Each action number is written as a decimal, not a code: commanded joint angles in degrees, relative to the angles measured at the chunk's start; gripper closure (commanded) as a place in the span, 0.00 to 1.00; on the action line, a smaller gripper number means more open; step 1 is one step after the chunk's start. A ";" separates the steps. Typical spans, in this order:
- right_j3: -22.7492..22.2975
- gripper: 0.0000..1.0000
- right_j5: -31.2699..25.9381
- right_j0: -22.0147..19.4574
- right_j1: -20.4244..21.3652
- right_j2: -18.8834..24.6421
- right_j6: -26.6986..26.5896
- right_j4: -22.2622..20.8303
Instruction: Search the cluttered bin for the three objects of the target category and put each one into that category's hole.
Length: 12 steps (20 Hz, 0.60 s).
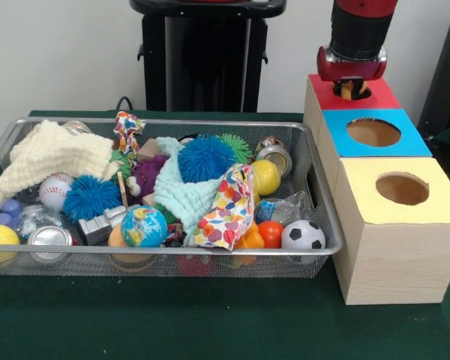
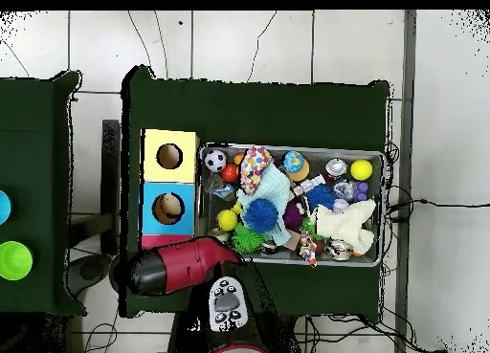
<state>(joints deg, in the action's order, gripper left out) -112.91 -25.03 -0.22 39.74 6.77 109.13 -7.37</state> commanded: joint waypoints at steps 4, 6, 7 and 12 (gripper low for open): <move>-4.11 0.00 7.24 -1.50 -4.91 -2.98 5.93 -5.04; -4.59 0.00 7.60 -1.50 -5.16 -2.79 6.84 -4.01; -4.70 0.00 7.48 -2.10 -5.73 -2.13 6.47 -3.67; -4.68 0.00 7.15 -2.87 -6.14 -1.53 5.49 -3.54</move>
<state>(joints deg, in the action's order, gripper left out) -114.09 -21.67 0.37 39.90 7.25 109.14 -7.62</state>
